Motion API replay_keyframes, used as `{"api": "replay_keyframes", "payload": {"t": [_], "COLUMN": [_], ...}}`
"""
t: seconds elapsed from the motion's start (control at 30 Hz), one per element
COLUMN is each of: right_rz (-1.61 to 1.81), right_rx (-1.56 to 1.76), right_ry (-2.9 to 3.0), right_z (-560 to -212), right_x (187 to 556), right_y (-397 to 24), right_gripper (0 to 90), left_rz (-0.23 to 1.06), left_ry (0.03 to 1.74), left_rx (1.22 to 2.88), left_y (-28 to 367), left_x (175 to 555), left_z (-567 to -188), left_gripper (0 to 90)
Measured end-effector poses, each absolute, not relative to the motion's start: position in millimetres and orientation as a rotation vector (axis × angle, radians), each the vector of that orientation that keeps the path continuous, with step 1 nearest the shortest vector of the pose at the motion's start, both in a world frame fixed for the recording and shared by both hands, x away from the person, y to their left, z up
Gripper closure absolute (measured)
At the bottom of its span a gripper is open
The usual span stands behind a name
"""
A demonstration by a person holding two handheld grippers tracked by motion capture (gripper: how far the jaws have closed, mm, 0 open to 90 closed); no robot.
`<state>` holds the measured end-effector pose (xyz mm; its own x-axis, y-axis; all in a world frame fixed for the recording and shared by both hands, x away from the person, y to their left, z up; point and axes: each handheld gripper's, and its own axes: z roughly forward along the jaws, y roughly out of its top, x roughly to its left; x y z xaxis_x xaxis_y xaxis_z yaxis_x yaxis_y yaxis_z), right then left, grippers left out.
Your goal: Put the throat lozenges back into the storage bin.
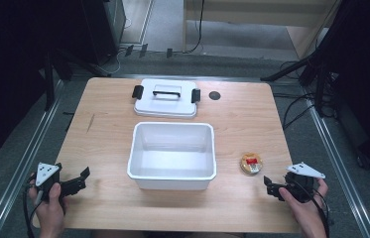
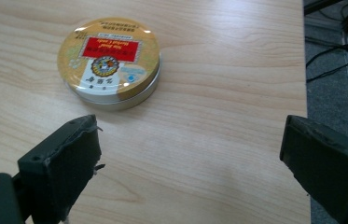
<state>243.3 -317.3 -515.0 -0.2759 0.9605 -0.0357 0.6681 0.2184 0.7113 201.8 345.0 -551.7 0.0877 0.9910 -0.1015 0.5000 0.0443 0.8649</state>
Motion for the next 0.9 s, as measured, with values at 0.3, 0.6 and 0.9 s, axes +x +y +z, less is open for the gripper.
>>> {"api": "replay_keyframes", "payload": {"t": [0.3,0.6,0.9], "right_rz": [0.632,0.504,0.377], "right_rx": [1.488,1.510,1.490], "right_ry": [2.190,2.326,2.442], "right_z": [-504.5,-499.5,-490.0], "right_x": [259.0,271.5,284.3], "right_y": [-298.1,-287.9,-273.8], "right_gripper": [5.3,5.3,4.7], "left_rz": [0.777,0.775,0.774], "left_ry": [1.521,1.521,1.521], "left_rx": [1.570,1.568,1.568], "left_y": [344.9,345.1,345.2], "left_x": [201.8,202.0,202.1], "left_z": [-551.6,-551.8,-551.9], "left_gripper": [0.0,0.0,0.0]}}
